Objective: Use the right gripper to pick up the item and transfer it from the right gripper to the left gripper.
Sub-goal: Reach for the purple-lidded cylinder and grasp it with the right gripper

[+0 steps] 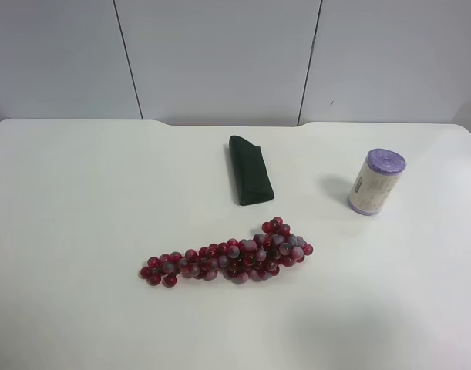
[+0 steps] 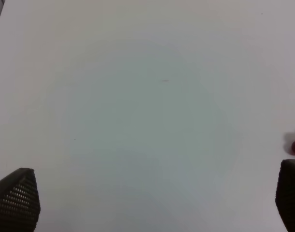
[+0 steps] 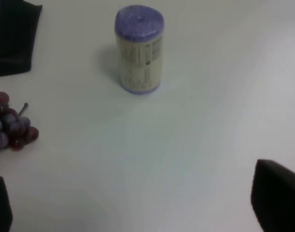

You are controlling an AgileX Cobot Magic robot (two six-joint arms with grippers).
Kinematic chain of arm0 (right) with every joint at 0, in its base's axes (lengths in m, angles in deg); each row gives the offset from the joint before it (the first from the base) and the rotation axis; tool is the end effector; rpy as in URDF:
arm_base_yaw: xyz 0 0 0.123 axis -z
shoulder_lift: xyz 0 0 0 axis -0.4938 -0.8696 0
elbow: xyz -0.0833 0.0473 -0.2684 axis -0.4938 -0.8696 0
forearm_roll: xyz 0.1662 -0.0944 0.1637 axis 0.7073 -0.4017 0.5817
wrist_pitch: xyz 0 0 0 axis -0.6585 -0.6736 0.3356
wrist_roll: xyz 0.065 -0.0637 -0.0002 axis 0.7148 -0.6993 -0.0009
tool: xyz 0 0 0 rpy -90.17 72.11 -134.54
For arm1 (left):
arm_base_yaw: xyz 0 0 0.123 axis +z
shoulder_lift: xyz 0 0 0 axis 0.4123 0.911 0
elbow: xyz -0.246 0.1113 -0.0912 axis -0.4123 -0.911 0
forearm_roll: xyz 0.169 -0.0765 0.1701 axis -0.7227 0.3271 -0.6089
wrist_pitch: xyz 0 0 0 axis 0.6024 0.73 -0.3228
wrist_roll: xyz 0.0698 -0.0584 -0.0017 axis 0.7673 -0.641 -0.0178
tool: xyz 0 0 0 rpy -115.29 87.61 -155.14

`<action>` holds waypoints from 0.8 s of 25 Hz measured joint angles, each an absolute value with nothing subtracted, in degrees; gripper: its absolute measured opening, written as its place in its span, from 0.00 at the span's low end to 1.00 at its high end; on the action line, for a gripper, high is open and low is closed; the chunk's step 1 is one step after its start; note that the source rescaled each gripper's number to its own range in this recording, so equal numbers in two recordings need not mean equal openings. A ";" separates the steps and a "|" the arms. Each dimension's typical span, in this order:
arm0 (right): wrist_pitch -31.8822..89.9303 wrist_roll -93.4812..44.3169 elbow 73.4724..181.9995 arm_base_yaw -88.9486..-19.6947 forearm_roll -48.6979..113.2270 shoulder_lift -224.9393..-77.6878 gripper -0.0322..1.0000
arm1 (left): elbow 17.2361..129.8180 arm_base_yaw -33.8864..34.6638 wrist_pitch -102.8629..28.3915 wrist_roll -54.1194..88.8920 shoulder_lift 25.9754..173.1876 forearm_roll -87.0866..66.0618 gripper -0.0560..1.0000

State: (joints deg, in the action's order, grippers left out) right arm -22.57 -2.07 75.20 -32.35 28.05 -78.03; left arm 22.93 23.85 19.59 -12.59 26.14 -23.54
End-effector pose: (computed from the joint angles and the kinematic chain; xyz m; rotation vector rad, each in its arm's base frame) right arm -0.0035 0.0049 0.2724 -0.0582 2.0589 0.1030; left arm -0.0064 -0.0007 0.2790 0.0817 2.0302 0.0297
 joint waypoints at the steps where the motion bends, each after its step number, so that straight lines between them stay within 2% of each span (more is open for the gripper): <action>1: -22.57 -2.07 75.20 -32.35 28.05 -78.03 1.00 | 22.93 23.85 19.59 -12.59 26.14 -23.54 1.00; 15: -22.57 -2.07 75.20 -32.35 28.05 -78.03 1.00 | 22.93 23.85 19.59 -12.59 26.14 -23.54 1.00; 20: -23.04 -2.07 76.69 -32.35 28.05 -80.64 0.95 | 22.93 23.85 19.59 -12.59 26.14 -23.54 1.00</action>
State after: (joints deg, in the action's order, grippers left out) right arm -23.04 -2.07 76.69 -32.35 28.05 -80.64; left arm 22.93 23.85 19.59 -12.59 26.14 -23.54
